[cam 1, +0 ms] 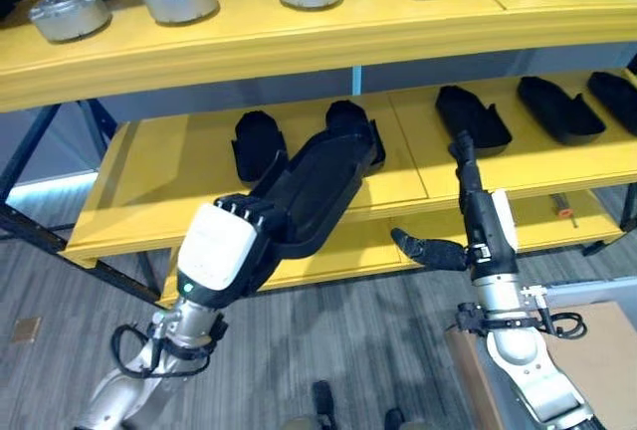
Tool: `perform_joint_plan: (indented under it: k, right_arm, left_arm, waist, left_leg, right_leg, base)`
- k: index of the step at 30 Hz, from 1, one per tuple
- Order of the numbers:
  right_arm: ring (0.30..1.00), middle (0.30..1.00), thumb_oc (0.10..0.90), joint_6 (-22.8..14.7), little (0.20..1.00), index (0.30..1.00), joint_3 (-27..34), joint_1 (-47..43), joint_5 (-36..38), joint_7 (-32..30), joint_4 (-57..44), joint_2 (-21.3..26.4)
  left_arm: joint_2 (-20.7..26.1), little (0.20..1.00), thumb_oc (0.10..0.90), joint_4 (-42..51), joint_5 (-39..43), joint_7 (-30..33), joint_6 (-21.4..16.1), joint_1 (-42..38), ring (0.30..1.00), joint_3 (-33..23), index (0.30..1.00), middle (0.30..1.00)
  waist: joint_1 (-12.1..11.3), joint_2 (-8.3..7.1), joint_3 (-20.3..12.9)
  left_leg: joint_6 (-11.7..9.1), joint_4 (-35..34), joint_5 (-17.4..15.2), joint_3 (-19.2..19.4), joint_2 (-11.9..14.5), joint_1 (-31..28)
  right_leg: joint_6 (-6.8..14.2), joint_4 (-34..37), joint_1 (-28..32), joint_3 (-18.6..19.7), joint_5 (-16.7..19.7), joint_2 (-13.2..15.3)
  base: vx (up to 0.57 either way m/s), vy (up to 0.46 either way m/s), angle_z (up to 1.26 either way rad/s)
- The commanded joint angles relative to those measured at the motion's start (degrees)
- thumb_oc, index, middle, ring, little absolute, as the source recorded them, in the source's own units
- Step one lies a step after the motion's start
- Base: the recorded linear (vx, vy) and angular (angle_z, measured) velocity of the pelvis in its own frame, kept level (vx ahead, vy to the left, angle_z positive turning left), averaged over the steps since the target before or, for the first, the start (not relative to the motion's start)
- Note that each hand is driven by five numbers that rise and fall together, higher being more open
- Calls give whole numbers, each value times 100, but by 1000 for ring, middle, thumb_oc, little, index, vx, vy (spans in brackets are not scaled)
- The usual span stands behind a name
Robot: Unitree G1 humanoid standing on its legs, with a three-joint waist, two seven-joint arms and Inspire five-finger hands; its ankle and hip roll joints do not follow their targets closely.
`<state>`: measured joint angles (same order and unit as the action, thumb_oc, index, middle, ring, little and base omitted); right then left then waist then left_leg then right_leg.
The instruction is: Move parts from the plastic box to the shelf.
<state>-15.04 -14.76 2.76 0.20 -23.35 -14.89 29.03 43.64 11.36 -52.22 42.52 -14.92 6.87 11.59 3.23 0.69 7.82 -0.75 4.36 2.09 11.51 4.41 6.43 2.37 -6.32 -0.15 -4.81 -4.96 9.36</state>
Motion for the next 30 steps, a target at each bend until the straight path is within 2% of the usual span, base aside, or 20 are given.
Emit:
perform_joint_plan:
  k: [1,3,5,6,9,12,14,16,20,21,22,23,24,27,28,29,30]
  right_arm:
    - [1000,1000,900,-811,1000,1000,487,-358,54,106,-516,228]
    - [1000,1000,900,-869,1000,1000,621,-285,194,214,-598,327]
    - [1000,1000,900,-857,1000,1000,668,-318,126,167,-657,379]
    - [1000,1000,900,-832,1000,1000,666,-389,86,95,-642,418]
    - [1000,1000,900,-874,1000,1000,682,-475,38,-19,-603,406]
    - [1000,1000,900,-853,1000,1000,784,-389,30,-146,-724,369]
    - [1000,1000,900,-729,1000,1000,844,-334,61,-177,-763,328]
    - [1000,1000,900,-734,1000,1000,809,-367,-46,-138,-741,230]
    - [1000,1000,900,-672,1000,1000,677,-479,-163,-91,-770,44]
    - [1000,1000,900,-581,1000,1000,501,-661,-268,-32,-679,-100]
    - [1000,1000,900,-582,1000,1000,449,-724,-332,42,-679,-164]
    - [1000,1000,900,-574,1000,1000,434,-744,-390,67,-700,-176]
    - [1000,1000,900,-547,1000,1000,399,-758,-434,39,-735,-157]
    - [1000,1000,900,-447,1000,1000,305,-796,-475,48,-778,-46]
    - [1000,1000,900,-488,1000,1000,297,-805,-476,106,-759,-10]
    - [1000,1000,900,-595,1000,1000,304,-828,-477,205,-743,88]
    - [1000,1000,900,-615,1000,1000,308,-836,-482,221,-742,111]
  left_arm:
    - [-274,300,400,566,407,745,653,-385,300,-980,300,300]
    - [-222,300,400,458,439,803,631,-324,300,-1074,300,300]
    - [-229,300,400,358,388,953,590,-302,300,-1085,300,300]
    - [-248,300,400,349,359,1039,613,-273,300,-1069,300,300]
    - [-256,300,400,325,264,1106,688,-338,300,-1009,300,300]
    - [-166,300,400,191,285,1161,604,-490,300,-954,300,300]
    - [-106,300,400,146,356,1097,561,-591,300,-907,300,300]
    - [-74,300,400,103,349,1135,396,-488,300,-1000,300,300]
    - [-44,300,400,99,487,1167,259,-311,300,-1265,300,300]
    - [-49,300,400,57,560,1167,240,-250,300,-1333,300,300]
    - [-95,300,400,55,547,1236,197,-147,300,-1383,300,300]
    - [-134,300,400,73,529,1252,161,-110,300,-1404,300,300]
    - [-170,300,400,122,529,1205,121,-94,300,-1430,300,300]
    - [-238,300,400,117,633,1025,151,-222,300,-1356,300,300]
    - [-281,300,400,115,641,1035,151,-205,300,-1349,300,300]
    - [-351,300,400,128,571,1076,180,-154,300,-1344,300,300]
    - [-364,300,400,132,560,1082,187,-148,300,-1345,300,300]
  waist:
    - [47,54,-278]
    - [76,59,-283]
    - [78,83,-249]
    - [62,130,-222]
    - [71,188,-224]
    - [61,146,-260]
    - [17,106,-280]
    - [-127,47,-272]
    - [-325,-13,-255]
    - [-511,-63,-243]
    - [-598,-89,-219]
    - [-620,-95,-208]
    - [-624,-97,-193]
    - [-591,-142,-214]
    - [-590,-157,-229]
    - [-576,-217,-222]
    - [-575,-224,-221]
  left_leg:
    - [-293,-484,310,-756,342,-517]
    - [-441,-626,655,-797,709,-463]
    - [-510,-666,727,-872,873,-452]
    - [-507,-635,560,-914,836,-511]
    - [-476,-611,325,-808,694,-666]
    - [-328,-649,234,-720,485,-718]
    - [-223,-691,165,-695,339,-765]
    - [-39,-625,67,-685,108,-769]
    - [96,-604,-49,-365,-52,-814]
    - [152,-601,-147,-37,-146,-877]
    - [188,-613,-175,111,-184,-918]
    - [212,-628,-182,137,-201,-927]
    - [230,-647,-185,140,-215,-936]
    - [255,-619,-168,143,-225,-868]
    - [240,-618,-158,178,-214,-852]
    - [200,-607,-180,218,-231,-858]
    - [194,-601,-162,227,-228,-840]
  right_leg:
    - [198,505,34,227,675,-223]
    - [242,528,70,204,675,-82]
    - [284,526,80,178,684,57]
    - [329,496,68,174,683,146]
    - [484,424,69,137,704,374]
    - [672,225,87,65,701,666]
    - [693,63,134,-82,706,845]
    - [648,-158,91,-278,912,1010]
    - [743,-314,3,-674,1266,1234]
    - [874,-469,-22,-1120,1607,1475]
    - [931,-573,-64,-1270,1711,1512]
    - [932,-618,-91,-1291,1690,1455]
    - [890,-639,-97,-1256,1519,1312]
    - [634,-436,24,-1256,788,532]
    - [568,-323,55,-1298,623,317]
    - [462,-96,128,-1310,452,-12]
    - [433,-32,131,-1309,472,-67]
  base:
    - [107,374,-10]
    - [58,350,-44]
    - [31,425,-15]
    - [23,415,5]
    - [32,496,-28]
    - [55,473,8]
    - [80,438,29]
    - [38,418,54]
    - [0,285,1]
    - [12,311,-52]
    - [16,339,-80]
    - [22,185,-69]
    - [51,131,-46]
    - [93,100,4]
    - [131,80,15]
    - [98,45,8]
    - [101,30,-14]
